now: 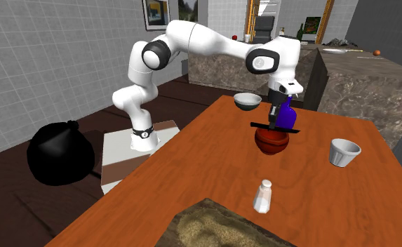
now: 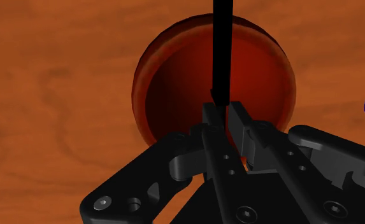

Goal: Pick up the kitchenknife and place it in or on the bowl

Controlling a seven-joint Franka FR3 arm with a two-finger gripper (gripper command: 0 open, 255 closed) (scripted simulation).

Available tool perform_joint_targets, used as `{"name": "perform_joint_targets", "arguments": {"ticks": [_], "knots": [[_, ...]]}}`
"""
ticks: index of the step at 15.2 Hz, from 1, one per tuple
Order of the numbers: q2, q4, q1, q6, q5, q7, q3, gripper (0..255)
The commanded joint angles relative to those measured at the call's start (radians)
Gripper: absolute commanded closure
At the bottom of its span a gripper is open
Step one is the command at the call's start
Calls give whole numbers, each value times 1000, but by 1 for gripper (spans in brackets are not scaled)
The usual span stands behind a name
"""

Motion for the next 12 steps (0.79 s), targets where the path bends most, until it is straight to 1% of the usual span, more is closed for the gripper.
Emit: {"name": "perform_joint_targets", "arguments": {"ticks": [1, 3, 4, 9, 12], "knots": [[0, 0, 0, 1, 0, 0, 0, 255], [0, 0, 0, 1, 0, 0, 0, 255], [0, 0, 0, 1, 0, 0, 0, 0], [0, 0, 0, 1, 0, 0, 0, 0], [-8, 90, 8, -95, 5, -7, 4, 0]]}}
